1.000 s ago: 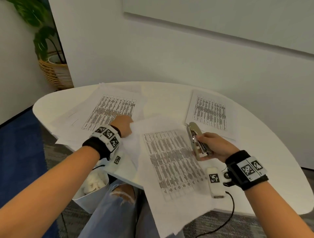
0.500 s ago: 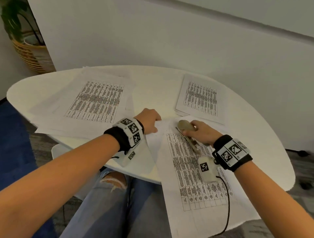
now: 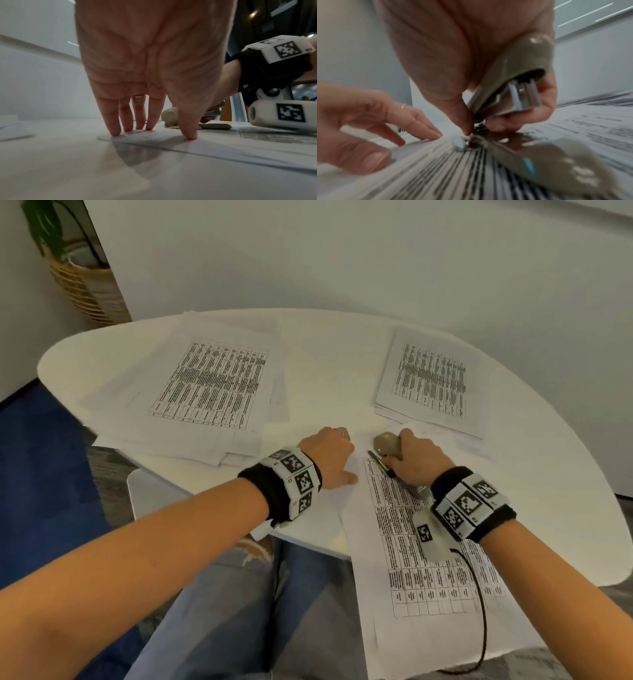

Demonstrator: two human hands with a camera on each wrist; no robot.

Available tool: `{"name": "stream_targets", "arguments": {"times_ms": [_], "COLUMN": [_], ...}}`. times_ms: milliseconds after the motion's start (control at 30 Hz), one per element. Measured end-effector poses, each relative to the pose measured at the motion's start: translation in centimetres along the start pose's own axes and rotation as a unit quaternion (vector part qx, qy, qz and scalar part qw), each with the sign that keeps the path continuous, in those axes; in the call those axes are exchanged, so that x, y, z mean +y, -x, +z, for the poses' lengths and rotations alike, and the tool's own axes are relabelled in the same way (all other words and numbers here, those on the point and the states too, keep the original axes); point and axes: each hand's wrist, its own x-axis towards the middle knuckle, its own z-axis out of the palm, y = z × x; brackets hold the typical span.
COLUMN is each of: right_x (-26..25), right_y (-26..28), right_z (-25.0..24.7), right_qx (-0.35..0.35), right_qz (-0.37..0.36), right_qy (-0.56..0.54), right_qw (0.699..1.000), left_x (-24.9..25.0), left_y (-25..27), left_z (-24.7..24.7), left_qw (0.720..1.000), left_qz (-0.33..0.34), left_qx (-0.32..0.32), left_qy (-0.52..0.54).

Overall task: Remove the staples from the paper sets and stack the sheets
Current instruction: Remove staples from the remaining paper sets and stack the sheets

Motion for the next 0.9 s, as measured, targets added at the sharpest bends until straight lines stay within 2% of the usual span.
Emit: {"name": "stream_targets", "arguments": {"times_ms": [133, 400, 600, 767, 900], "right_x": [-0.6, -0.1, -0.5, -1.2, -1.9], "right_y": [0.4, 0.4, 0.4, 0.4, 0.4], "right_z": [0.8, 0.1, 0.5, 0.2, 0.6], "right_qx": [0.030, 0.046, 0.051, 0.073, 0.056], "right_qz": [0.002, -0.051, -0.043, -0.076, -0.040], "right_qy": [0.043, 0.072, 0.072, 0.105, 0.099], "right_qw": [0.999, 0.995, 0.995, 0.989, 0.993], "left_x": [0.3, 0.1, 0.2, 0.2, 0.2], "left_y": [0.1, -0.3, -0.5, -0.5, -0.6], "left_z": [0.5, 0.8, 1.0, 1.1, 1.0], "left_qw": [1.000, 0.999, 0.998, 0.997, 0.997], "left_qz": [0.000, 0.005, 0.008, 0.018, 0.026], "left_qx": [0.006, 0.002, 0.006, 0.015, 0.013], "left_qy": [-0.018, -0.045, -0.064, -0.078, -0.074]}}
